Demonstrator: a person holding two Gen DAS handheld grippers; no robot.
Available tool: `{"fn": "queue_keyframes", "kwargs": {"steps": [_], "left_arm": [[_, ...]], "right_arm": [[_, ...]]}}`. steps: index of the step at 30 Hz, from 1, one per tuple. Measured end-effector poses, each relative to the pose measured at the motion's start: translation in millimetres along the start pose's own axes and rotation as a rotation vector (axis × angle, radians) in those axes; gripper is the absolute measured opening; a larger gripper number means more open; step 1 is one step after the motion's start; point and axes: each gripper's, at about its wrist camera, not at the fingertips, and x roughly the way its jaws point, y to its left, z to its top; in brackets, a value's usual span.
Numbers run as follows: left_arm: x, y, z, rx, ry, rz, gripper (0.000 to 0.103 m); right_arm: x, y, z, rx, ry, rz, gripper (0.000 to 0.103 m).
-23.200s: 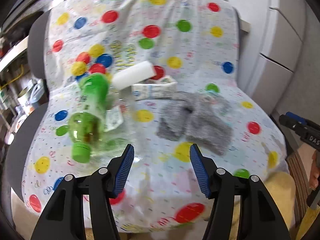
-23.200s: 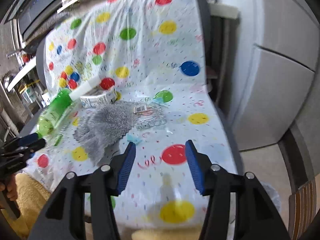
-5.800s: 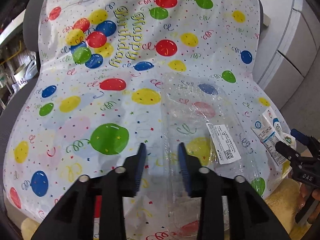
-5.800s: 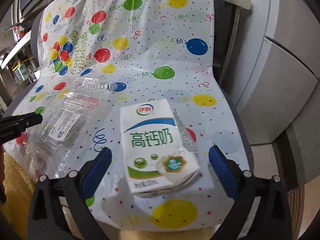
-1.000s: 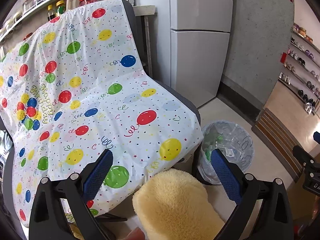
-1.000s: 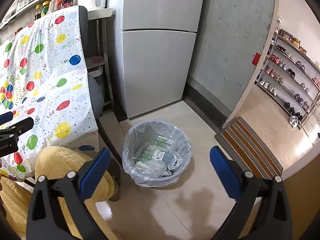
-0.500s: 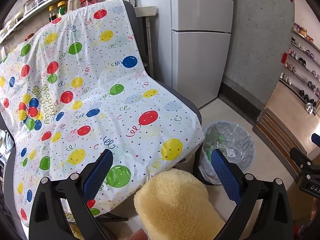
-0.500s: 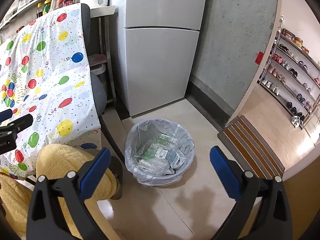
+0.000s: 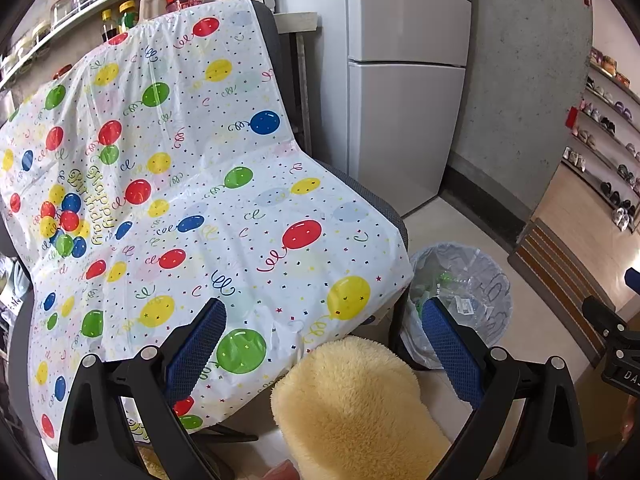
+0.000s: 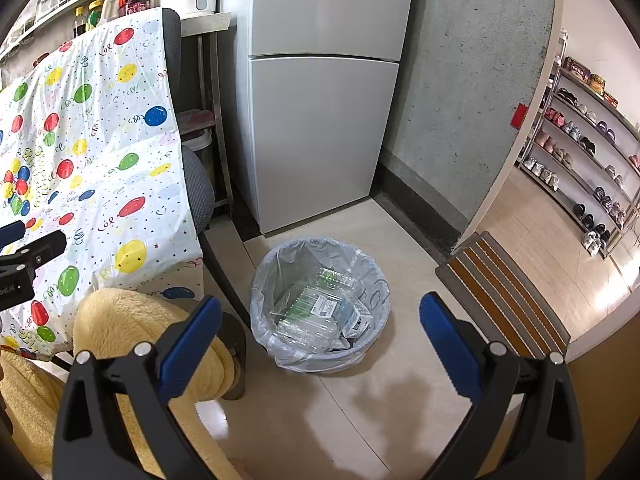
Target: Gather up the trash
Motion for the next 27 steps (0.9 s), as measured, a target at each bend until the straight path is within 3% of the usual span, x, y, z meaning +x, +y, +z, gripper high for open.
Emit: {"fn": "queue_keyframes", "kwargs": {"steps": [27], "left_arm": [[-4.9,2.5,-0.8,-0.009,-0.007,0.004,0.097]], "right_arm": [[0.8,2.8,-0.1,-0.002,0.0,0.001,0.097]]}}
